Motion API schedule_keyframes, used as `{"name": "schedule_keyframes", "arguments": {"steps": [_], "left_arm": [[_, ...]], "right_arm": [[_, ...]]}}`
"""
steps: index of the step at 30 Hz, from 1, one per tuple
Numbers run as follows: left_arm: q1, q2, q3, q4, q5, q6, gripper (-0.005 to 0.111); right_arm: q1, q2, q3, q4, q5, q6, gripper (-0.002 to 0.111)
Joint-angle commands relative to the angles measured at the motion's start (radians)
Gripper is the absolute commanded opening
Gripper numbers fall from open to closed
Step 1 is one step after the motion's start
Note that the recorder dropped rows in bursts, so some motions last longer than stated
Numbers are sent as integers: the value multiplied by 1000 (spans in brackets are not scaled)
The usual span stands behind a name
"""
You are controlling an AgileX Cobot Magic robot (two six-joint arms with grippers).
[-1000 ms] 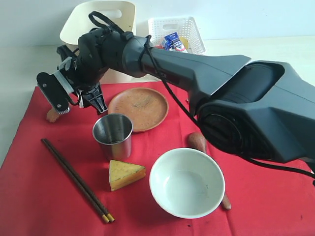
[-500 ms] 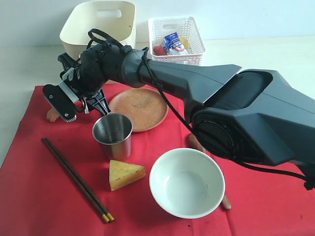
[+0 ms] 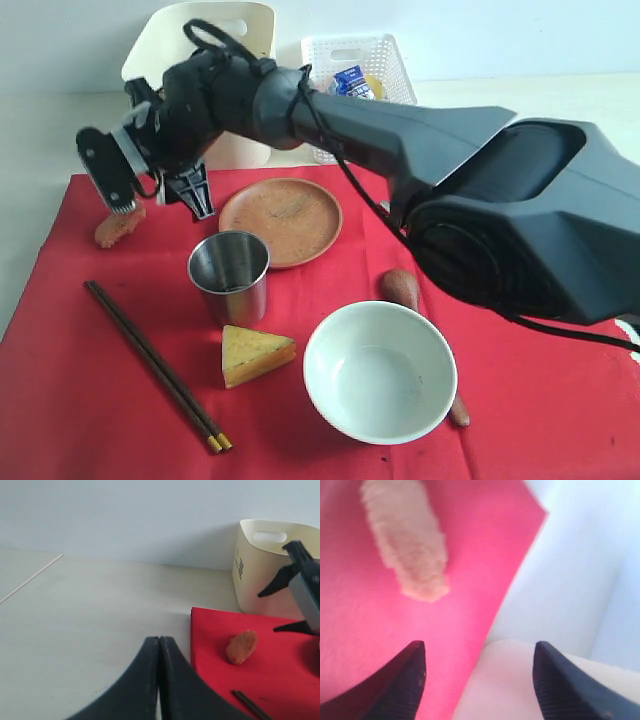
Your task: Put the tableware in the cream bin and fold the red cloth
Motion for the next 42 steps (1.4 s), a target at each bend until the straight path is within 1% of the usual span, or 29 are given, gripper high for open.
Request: {"name": "schedule_keyframes", "arguments": {"steps": [1, 3, 4, 7, 10, 14, 31, 39, 42], "left_arm": [[4, 3, 0, -3, -4, 0, 2], [4, 3, 0, -3, -4, 0, 2], [4, 3, 0, -3, -4, 0, 2], [4, 3, 0, -3, -4, 0, 2], [4, 3, 0, -3, -4, 0, 2], [4, 3, 0, -3, -4, 0, 2], [4, 3, 0, -3, -4, 0, 2], [4, 3, 0, -3, -4, 0, 2], [4, 3, 0, -3, -4, 0, 2]], "right_arm": [[-47, -60, 1, 330, -55, 139, 59], [-59, -60, 1, 468, -31, 105, 59], [-61, -57, 1, 505, 10, 55, 59], [-61, -34, 1, 541, 135, -26, 59], [-63, -10, 1, 618, 155, -58, 59], [-70, 24, 1, 746, 159, -154, 59], [-104, 110, 1, 861, 128, -187, 59], [-104, 132, 1, 856, 82, -192, 59], [-102, 139, 1, 856, 39, -196, 59]]}}
